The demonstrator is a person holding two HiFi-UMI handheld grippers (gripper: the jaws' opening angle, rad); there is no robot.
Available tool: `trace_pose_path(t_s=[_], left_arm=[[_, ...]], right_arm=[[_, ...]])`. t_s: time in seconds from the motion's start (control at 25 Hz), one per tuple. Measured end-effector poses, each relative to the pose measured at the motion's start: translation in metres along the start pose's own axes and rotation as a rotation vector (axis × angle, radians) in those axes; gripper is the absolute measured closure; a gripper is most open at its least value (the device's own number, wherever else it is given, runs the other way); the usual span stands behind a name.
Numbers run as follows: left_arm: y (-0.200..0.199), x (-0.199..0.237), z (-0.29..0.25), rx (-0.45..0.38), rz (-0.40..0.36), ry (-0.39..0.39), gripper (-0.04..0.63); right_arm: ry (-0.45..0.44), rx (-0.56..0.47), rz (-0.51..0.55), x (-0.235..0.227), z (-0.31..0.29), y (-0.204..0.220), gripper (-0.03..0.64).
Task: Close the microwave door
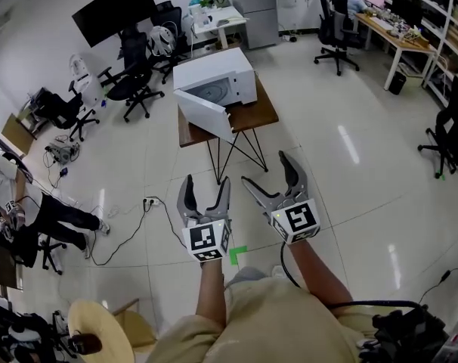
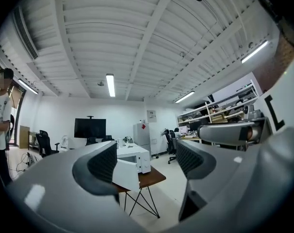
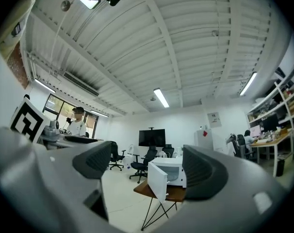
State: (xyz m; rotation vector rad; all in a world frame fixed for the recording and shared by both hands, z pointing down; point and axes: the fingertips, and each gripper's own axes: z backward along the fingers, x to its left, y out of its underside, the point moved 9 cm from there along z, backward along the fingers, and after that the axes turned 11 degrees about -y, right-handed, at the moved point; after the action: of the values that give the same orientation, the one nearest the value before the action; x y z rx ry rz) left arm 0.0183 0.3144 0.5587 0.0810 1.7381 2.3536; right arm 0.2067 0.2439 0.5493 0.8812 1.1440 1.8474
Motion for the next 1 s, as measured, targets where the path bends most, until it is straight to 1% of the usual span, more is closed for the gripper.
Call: trace_pose_path(t_s=[0.08, 0.16, 0.28, 0.44, 0.56, 0.72, 0.88, 1.0], left_arm=[[0.007, -0.013, -0.021, 0.015, -0.011, 0.003, 0.227], [0.018, -0.018, -0.042, 0.027, -0.013, -0.011, 0.227], [0.037, -0.008, -0.088, 0.044, -0.004, -0.029, 0.227], [0.052, 0.035, -0.16, 0.059, 0.012, -0.046, 0.227], [0.06, 0.066, -0.216, 0.057, 0.023, -0.016, 0.227], [0.062, 0.099, -0.287, 0.041, 0.03, -0.008, 0.227], [0.096, 0.141, -0.352, 0.038, 0.033, 0.023, 0.227], [0.109, 0.174, -0.402, 0.051, 0.047, 0.043, 0.227]], right_arm=[[-0.007, 0.012, -0.03, -0.026, -0.006, 0.012, 0.173], [-0.018, 0.018, -0.049, -0.05, -0.014, 0.028, 0.179], [-0.026, 0.022, -0.064, -0.086, -0.043, 0.05, 0.184], [-0.056, 0.072, -0.066, -0.118, -0.114, 0.071, 0.186], [-0.04, 0.083, -0.067, -0.139, -0.172, 0.083, 0.19], [-0.061, 0.086, -0.046, -0.173, -0.249, 0.091, 0.192], [-0.025, 0.076, -0.049, -0.199, -0.315, 0.13, 0.196], [-0.006, 0.077, -0.052, -0.219, -0.364, 0.147, 0.205]])
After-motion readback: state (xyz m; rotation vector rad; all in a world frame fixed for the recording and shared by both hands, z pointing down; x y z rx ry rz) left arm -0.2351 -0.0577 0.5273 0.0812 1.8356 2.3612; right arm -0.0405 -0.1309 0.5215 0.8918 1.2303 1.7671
